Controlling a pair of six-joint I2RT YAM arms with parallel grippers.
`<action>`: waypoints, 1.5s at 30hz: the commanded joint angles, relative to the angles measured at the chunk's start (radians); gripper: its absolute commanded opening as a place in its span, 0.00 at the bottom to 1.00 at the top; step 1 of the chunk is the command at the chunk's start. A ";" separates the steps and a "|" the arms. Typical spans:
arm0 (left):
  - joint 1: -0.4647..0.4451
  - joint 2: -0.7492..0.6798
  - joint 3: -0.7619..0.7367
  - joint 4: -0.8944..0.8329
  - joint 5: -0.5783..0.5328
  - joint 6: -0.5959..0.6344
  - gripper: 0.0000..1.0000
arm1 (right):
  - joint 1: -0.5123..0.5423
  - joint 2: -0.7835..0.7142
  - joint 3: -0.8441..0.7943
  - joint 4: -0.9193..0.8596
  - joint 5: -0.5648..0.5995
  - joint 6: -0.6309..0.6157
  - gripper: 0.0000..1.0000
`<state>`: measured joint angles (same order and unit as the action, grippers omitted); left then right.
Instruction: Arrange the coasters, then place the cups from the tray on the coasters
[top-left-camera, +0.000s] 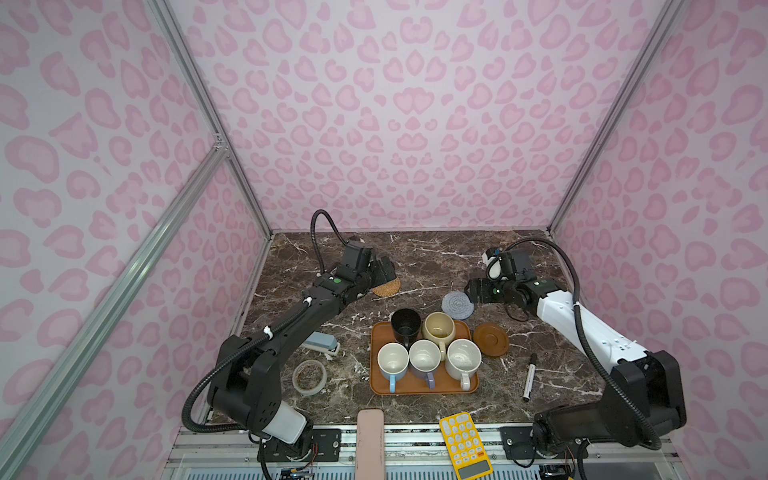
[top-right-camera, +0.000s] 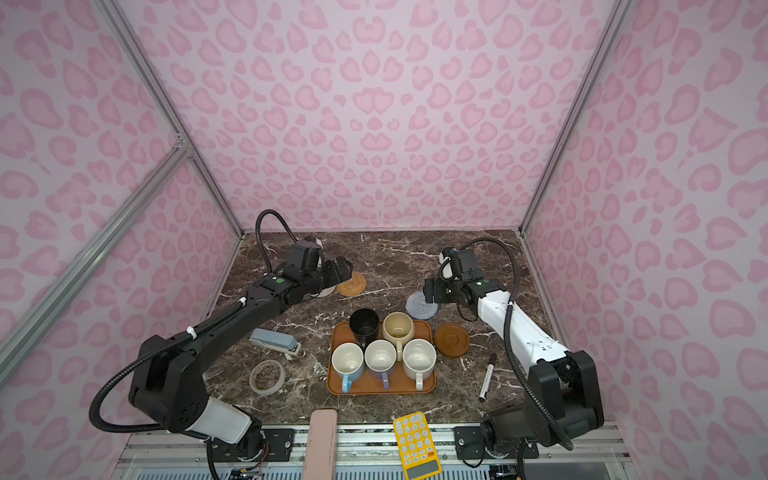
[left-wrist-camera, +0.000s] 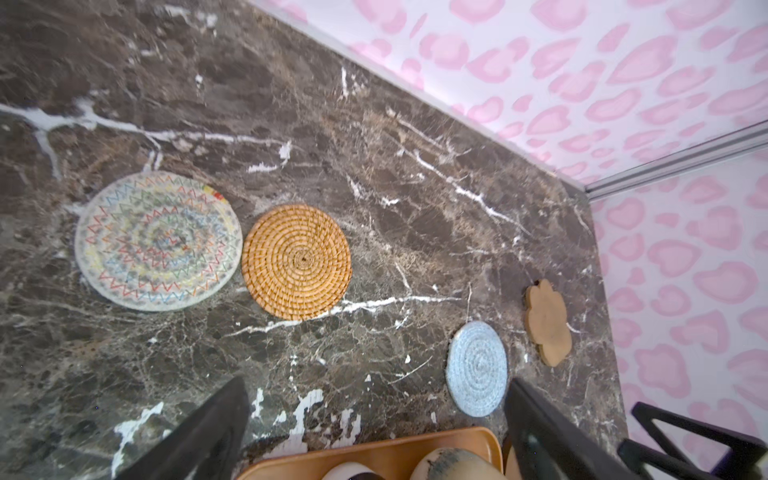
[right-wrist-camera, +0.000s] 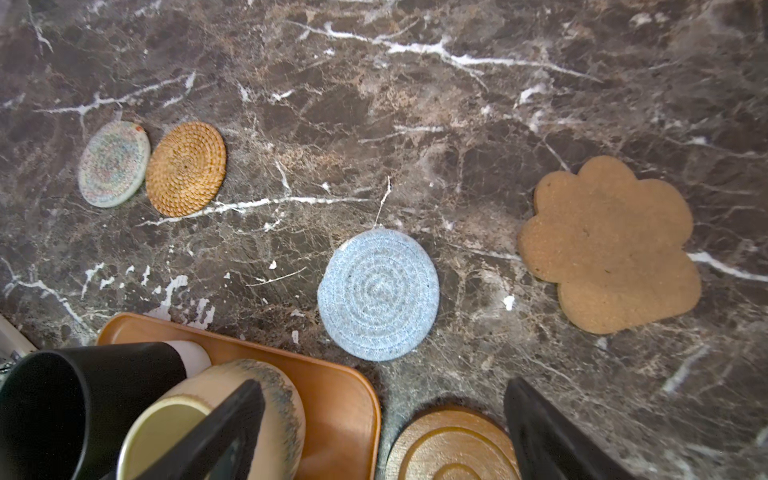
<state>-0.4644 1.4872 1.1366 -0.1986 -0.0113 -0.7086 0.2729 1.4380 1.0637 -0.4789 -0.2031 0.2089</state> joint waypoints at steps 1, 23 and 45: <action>0.008 -0.051 -0.023 0.105 -0.028 0.082 0.98 | -0.001 0.025 -0.009 -0.002 -0.008 -0.025 0.91; -0.108 0.025 0.007 -0.025 -0.022 0.023 0.97 | 0.100 0.335 0.090 -0.009 0.027 -0.083 0.60; -0.146 0.115 0.066 -0.085 -0.083 -0.024 0.97 | 0.121 0.581 0.288 -0.079 0.032 -0.055 0.43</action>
<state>-0.6109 1.5921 1.1790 -0.2623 -0.0822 -0.7429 0.3874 1.9774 1.3277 -0.5179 -0.1535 0.1467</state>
